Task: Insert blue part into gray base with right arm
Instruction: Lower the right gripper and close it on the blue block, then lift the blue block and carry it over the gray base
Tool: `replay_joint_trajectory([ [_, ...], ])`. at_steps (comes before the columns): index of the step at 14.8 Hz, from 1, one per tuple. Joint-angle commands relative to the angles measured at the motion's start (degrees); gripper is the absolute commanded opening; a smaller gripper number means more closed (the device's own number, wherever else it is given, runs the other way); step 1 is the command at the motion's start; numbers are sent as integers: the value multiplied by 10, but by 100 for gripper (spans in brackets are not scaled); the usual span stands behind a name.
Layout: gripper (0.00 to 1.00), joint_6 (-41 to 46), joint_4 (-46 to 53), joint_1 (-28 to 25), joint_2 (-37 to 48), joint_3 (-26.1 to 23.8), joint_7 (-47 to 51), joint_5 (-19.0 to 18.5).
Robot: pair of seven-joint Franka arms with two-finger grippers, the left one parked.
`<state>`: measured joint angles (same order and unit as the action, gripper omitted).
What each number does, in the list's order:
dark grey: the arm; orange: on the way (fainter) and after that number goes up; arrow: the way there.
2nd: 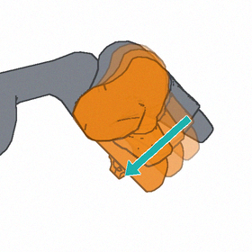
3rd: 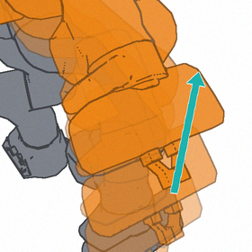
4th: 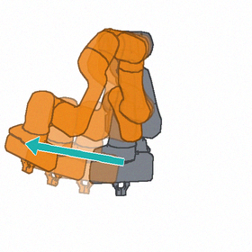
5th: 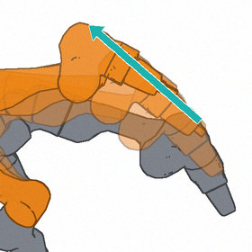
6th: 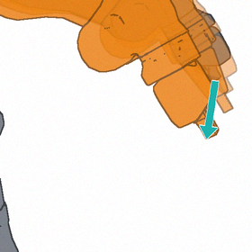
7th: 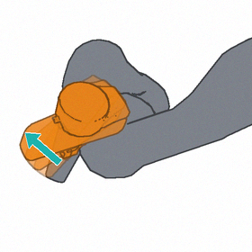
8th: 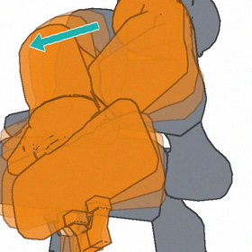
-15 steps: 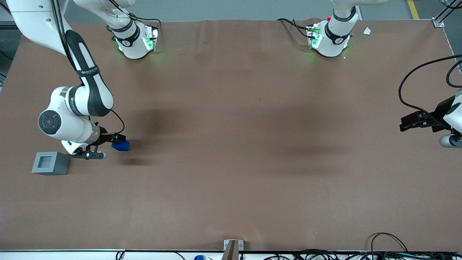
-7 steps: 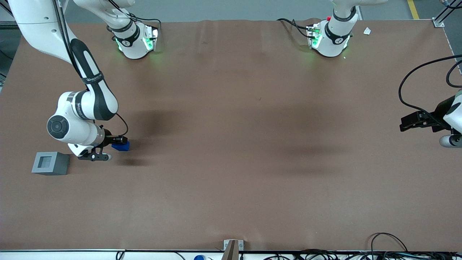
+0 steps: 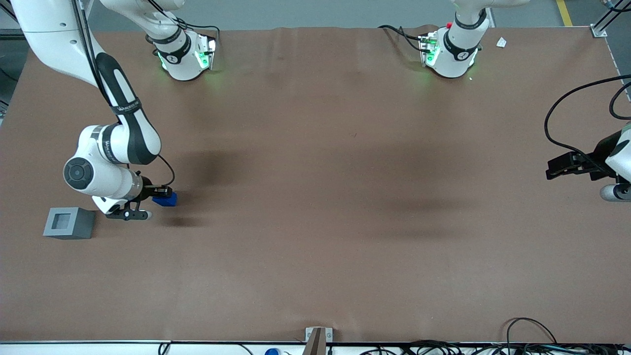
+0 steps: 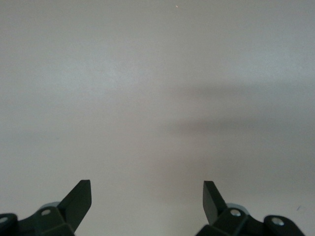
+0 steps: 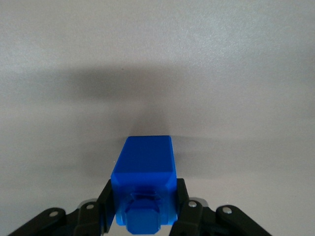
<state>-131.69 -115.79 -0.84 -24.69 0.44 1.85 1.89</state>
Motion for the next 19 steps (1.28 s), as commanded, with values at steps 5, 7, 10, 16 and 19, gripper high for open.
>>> replay_joint_trajectory([
  [5,4,180,134,50,21,3,-11,3],
  [7,4,193,158,69,21,3,-25,5],
  [10,5,196,195,111,18,3,-26,5],
  [16,4,197,266,171,-19,3,-54,-1],
  [19,3,206,299,181,-53,3,-83,-4],
])
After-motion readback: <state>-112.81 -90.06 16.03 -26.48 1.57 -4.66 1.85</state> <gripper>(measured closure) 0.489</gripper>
